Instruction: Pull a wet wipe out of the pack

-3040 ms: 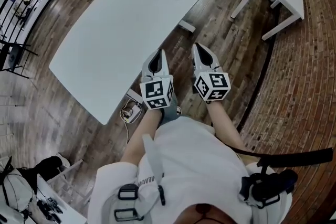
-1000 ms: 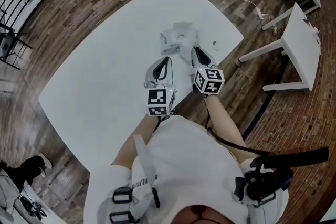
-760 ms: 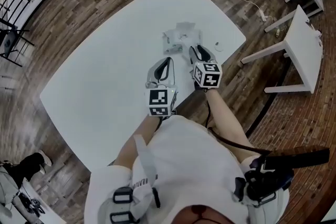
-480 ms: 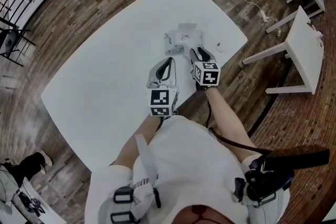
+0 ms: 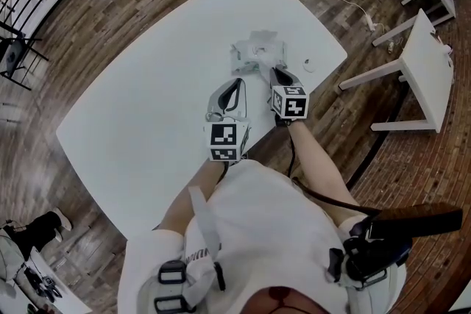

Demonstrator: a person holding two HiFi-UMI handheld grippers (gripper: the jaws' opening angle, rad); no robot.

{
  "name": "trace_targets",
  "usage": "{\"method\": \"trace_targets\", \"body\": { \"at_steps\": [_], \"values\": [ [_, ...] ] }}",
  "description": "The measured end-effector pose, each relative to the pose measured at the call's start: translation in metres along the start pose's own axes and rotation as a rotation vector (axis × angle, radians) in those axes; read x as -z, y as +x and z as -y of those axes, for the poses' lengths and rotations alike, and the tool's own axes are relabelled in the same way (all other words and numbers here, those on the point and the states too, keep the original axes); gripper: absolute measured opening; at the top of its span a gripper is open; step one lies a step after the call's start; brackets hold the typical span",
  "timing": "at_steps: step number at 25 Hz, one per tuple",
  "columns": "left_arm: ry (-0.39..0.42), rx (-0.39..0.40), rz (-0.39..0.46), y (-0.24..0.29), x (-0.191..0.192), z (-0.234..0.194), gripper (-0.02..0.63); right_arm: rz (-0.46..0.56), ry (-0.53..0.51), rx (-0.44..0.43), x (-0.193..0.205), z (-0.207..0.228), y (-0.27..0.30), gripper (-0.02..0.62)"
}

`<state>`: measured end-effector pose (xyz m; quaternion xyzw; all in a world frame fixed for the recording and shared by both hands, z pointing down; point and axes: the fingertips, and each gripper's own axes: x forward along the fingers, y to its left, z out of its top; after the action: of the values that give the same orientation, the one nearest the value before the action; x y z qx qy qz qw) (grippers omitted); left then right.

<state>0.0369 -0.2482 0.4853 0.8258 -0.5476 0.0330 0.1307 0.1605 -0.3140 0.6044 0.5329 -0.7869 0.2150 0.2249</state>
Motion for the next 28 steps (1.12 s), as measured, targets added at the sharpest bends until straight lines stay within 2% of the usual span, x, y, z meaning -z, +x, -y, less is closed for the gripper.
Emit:
{"method": "trace_targets", "body": {
  "at_steps": [20, 28],
  "values": [
    [-0.015, 0.017, 0.021, -0.013, -0.003, 0.005, 0.002, 0.237, 0.033, -0.044, -0.088, -0.008, -0.042, 0.008],
    [0.001, 0.019, 0.027, -0.008, -0.004, 0.008, 0.002, 0.301, 0.036, -0.062, -0.111, -0.006, -0.058, 0.008]
  ]
}}
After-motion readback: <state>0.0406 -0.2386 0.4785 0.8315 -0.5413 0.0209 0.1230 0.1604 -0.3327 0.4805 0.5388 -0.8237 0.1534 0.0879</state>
